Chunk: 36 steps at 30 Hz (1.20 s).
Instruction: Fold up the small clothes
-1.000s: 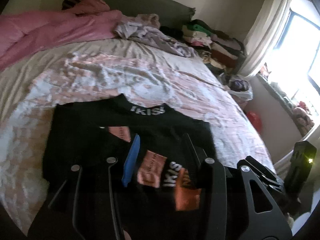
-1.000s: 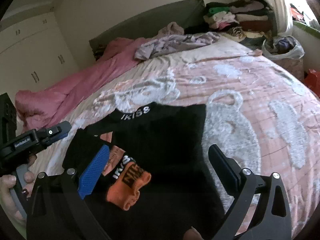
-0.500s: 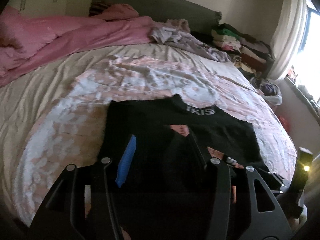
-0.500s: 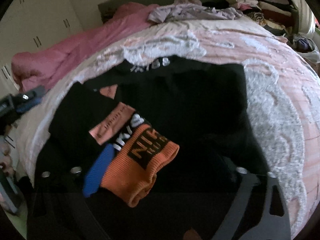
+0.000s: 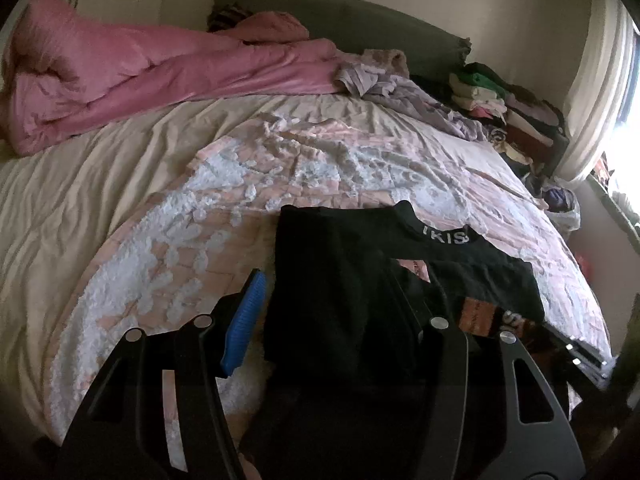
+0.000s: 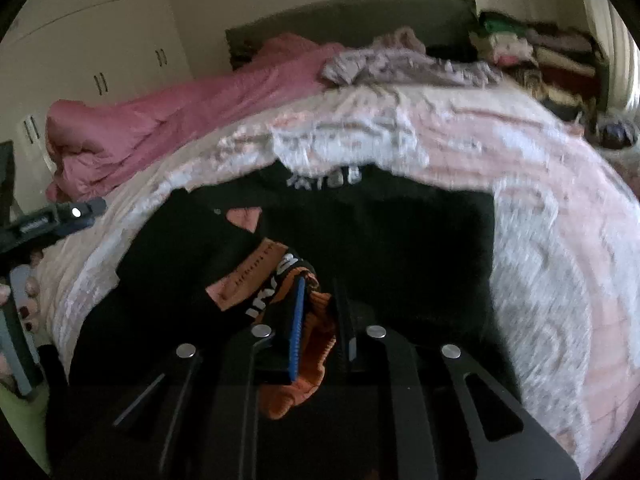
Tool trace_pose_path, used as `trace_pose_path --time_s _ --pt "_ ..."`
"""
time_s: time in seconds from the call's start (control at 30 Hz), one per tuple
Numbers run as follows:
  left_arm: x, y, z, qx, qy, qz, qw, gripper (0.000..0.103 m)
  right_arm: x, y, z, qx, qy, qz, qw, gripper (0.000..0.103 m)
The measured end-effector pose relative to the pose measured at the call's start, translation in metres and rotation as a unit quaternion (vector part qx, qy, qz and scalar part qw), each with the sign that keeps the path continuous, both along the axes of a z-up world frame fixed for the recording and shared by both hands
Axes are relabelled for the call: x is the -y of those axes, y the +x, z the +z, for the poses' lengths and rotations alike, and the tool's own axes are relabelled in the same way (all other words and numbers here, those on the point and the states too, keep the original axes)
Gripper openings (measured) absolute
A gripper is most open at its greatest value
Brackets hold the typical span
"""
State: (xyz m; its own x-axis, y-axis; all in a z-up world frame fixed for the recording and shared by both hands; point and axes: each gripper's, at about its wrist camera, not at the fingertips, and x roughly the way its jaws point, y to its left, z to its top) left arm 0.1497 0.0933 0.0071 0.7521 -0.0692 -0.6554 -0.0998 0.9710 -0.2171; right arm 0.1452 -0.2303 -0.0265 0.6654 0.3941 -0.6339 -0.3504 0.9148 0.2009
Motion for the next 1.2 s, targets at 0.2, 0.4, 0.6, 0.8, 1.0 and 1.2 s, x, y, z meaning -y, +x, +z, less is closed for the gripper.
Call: trace_pose_path --time_s 0.2,0.4,0.6,0.8,1.0,1.2 --pt "0.004 0.001 -0.005 -0.002 0.004 -0.010 0.9999 0.050 0.001 0.011 0.031 0.039 -0.030 0.004 0.999 0.009" --pt "0.013 0.004 -0.014 -0.008 0.011 -0.019 0.9997 0.050 0.012 0.031 0.039 0.056 -0.056 -0.003 0.997 0.008" --pt "0.022 0.010 -0.025 -0.021 0.014 -0.026 0.9993 0.050 0.027 0.036 0.027 0.049 -0.056 -0.031 0.997 0.008" --pt "0.040 0.017 -0.031 -0.027 0.024 -0.043 0.9984 0.050 0.032 0.041 0.021 0.056 -0.065 -0.051 0.995 0.008" --pt "0.059 0.029 -0.024 -0.021 0.036 -0.059 0.9974 0.050 0.033 0.044 0.015 0.041 -0.068 -0.056 0.995 0.008" --pt "0.079 0.044 -0.024 -0.024 0.052 -0.077 0.9954 0.050 0.034 0.044 0.011 0.035 -0.081 -0.065 0.994 0.008"
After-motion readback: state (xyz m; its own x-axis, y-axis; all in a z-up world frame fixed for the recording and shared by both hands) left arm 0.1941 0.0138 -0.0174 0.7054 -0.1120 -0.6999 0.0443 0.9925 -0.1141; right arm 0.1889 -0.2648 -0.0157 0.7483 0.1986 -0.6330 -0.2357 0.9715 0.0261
